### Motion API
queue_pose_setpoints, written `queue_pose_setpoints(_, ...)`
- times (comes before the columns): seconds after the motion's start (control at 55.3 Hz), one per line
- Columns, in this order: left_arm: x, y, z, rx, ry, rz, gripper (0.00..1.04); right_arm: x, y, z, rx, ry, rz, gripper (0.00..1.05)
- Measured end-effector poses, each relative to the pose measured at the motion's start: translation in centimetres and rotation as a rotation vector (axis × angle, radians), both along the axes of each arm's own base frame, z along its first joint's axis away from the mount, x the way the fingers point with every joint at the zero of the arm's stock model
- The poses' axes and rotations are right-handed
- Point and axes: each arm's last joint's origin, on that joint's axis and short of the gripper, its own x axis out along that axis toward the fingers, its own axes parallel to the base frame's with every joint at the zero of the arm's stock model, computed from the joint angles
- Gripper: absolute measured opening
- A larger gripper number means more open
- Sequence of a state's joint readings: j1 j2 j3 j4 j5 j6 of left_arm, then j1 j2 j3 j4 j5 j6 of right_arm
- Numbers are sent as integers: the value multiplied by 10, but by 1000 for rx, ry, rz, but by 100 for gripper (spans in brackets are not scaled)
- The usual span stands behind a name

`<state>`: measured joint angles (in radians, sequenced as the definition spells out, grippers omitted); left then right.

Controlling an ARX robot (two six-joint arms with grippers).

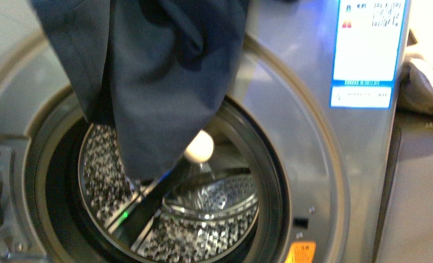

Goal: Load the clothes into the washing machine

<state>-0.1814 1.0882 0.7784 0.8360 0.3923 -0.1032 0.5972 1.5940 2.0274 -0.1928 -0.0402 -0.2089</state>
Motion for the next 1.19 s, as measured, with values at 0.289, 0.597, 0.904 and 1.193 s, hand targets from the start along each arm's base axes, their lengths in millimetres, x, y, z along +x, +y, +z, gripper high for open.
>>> queue_pose_setpoints(0.289,19,-7,11,-27,-72,276,98,0,0,0,0,0,0,12)
queue_pose_setpoints(0.597,-15,-30,4,17,-127,159,98,0,0,0,0,1,0,12)
queue_pose_setpoints(0.904,-4,-40,19,14,-133,148,98,0,0,0,0,1,-1,12)
queue_pose_setpoints(1.193,16,-58,29,-11,-97,109,98,0,0,0,0,0,-1,12)
